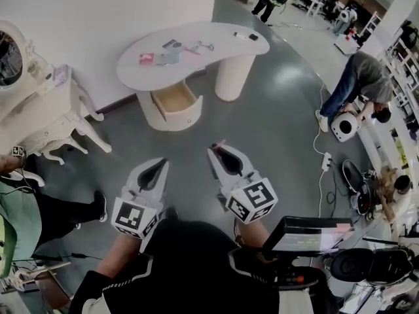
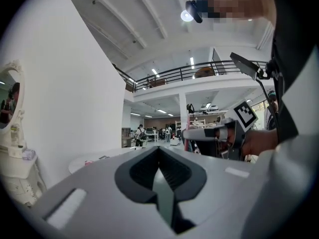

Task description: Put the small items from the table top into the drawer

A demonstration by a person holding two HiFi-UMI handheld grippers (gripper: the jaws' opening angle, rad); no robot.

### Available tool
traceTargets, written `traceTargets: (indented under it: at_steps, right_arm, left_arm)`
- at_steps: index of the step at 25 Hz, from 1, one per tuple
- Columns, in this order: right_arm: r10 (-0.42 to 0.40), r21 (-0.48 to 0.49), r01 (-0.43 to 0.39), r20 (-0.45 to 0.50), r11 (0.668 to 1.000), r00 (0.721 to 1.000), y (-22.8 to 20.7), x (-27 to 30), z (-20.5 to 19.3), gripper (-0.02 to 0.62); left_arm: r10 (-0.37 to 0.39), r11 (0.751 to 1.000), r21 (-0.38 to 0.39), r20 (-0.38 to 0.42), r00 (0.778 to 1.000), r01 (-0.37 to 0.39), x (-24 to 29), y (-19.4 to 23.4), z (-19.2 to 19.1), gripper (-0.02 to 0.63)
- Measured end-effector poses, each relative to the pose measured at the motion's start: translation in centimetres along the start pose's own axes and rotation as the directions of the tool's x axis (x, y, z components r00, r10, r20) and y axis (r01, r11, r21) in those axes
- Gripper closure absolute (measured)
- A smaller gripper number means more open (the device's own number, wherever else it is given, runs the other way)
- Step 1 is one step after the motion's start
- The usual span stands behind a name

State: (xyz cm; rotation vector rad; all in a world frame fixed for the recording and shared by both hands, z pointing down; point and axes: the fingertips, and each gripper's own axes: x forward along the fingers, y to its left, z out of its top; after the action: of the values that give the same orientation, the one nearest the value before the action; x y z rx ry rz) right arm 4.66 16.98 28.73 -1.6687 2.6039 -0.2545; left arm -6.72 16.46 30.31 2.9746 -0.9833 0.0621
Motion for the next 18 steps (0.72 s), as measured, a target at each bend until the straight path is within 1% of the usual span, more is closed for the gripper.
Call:
traceTargets:
  at_steps: [4,11,15,18]
  right_arm:
    - [-0.012,-0.015,0.012,-0.010,1.000,1.000,0.5,3.1,0.6,0.545]
    - [-0.048,-0.039,0.047,-0.016,0.998,0.999,1.2,8.2,1.0,0.545]
    - [-0.047,-0.050,0.045,-0.030,0.998,0.998,2.0,10.1,1.1,0.545]
    - [-0.048,-0.053,0.046,-0.045,0.998,0.998,1.9,10.9,1.0,0.545]
  left_arm:
    - [0.003,1.000,-0.022,0.017,1.000,-0.003,0.1,3.6,0.2,0.606]
    - [-0.035,0.999,-0.022,0.040,0.999,0.036,0.1,8.8,0.4,0.606]
    - [-0.050,0.998,-0.030,0.048,0.998,0.052,0.3,11.2,0.2,0.606]
    - [-0.057,0.997,-0.042,0.055,0.997,0.060,1.0,12.1,0.1,0.606]
